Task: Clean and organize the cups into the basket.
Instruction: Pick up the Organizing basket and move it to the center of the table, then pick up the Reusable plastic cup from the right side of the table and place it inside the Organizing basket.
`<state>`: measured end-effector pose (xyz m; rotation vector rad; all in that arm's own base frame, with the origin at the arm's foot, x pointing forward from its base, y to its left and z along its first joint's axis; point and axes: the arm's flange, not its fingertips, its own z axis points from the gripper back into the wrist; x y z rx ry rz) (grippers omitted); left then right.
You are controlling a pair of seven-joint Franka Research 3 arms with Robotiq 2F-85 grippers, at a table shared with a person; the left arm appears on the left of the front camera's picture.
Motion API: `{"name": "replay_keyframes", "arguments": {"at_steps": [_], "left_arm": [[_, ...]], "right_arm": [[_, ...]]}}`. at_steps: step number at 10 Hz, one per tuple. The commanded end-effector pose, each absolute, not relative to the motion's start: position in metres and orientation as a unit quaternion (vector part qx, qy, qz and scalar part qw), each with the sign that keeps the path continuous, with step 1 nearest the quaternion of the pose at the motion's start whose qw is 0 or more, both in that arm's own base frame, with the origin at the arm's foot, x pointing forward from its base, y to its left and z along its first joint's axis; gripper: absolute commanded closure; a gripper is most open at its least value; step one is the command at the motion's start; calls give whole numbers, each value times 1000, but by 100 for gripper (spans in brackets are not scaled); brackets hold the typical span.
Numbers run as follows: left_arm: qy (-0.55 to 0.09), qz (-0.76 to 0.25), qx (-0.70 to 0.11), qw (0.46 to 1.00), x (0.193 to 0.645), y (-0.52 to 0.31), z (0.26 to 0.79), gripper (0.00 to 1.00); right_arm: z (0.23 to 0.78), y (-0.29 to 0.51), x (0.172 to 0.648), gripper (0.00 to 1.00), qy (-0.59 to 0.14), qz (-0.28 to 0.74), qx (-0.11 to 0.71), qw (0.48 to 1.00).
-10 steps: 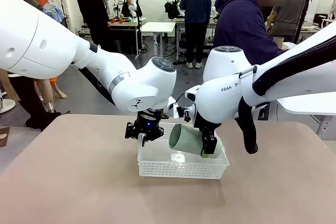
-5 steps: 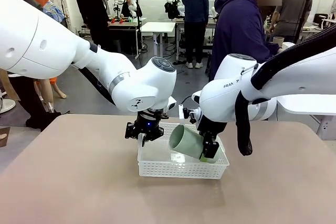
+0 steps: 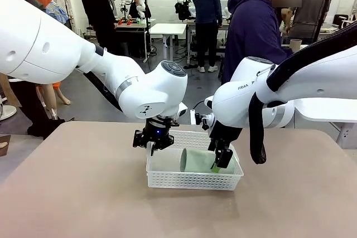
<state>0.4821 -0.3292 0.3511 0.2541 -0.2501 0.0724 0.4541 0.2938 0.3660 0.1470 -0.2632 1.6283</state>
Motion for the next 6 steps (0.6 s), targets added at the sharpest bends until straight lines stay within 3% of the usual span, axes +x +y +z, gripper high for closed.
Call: {"name": "replay_keyframes", "arguments": {"at_steps": [1,6], "left_arm": [[-123,37,127,984,481,-329,350,100],[-123,37,127,984,481,-329,350,100]], "right_arm": [[370,280,445,0,-133,728,80,667],[414,240,424,0,-200,723,109,652]]}}
